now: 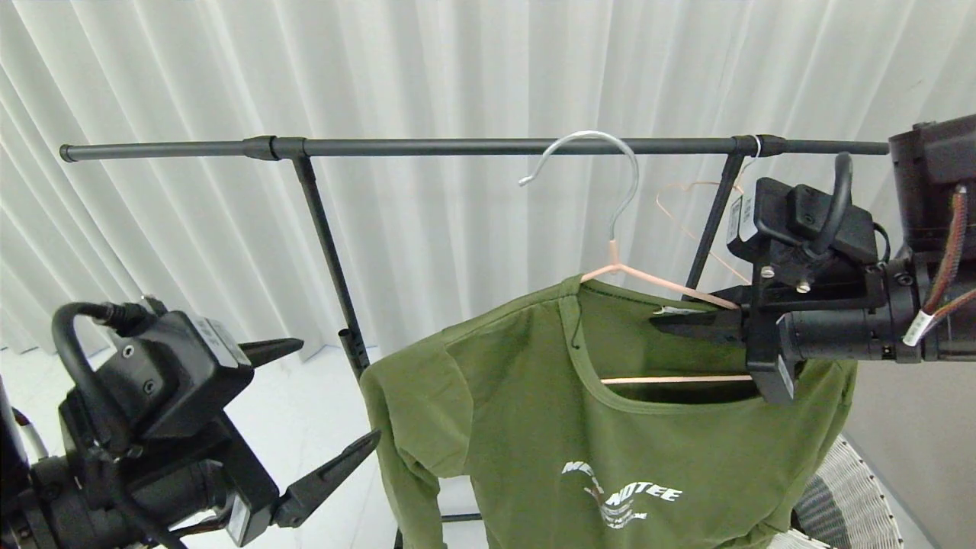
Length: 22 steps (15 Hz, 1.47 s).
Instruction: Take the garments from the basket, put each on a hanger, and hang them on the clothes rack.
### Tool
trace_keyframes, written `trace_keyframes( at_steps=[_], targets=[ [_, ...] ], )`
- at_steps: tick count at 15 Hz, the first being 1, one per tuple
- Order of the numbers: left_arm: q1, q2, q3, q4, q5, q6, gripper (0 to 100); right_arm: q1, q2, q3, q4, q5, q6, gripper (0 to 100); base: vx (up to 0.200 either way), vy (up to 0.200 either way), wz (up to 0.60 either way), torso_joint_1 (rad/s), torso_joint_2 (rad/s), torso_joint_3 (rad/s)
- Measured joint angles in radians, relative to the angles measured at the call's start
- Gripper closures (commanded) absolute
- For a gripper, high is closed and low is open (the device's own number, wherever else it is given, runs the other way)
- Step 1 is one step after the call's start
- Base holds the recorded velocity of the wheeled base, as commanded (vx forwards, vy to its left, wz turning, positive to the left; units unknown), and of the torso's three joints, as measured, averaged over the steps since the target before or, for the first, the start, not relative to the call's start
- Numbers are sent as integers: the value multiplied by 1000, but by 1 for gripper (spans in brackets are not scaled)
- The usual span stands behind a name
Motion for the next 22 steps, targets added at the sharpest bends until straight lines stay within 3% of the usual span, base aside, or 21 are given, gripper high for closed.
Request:
trace_keyframes(
  at_steps=[6, 7, 12, 17, 21, 22],
  targets=[
    [72, 45, 49, -2, -10, -40, 0, 33, -33, 3, -2, 5, 0, 100, 0, 0, 0, 0, 0, 0],
    [74, 59, 45, -3, -10, -41, 100, 39, -39, 3, -2, 5, 0, 100, 0, 0, 0, 0, 0, 0],
    [87, 111, 31, -2, -9, -45, 100, 45, -85, 44, 0, -1, 1, 100, 0, 0, 0, 0, 0, 0],
    [222, 120, 51, -3, 30, -33, 100, -5, -122, 58, 5, -21, 3, 100, 0, 0, 0, 0, 0, 0],
    [251, 102, 55, -3, 34, 29, 100, -23, -125, 57, 1, -22, 7, 100, 0, 0, 0, 0, 0, 0],
    [251, 97, 56, -3, 35, 37, 0, -25, -125, 57, 1, -26, 7, 100, 0, 0, 0, 0, 0, 0]
  ],
)
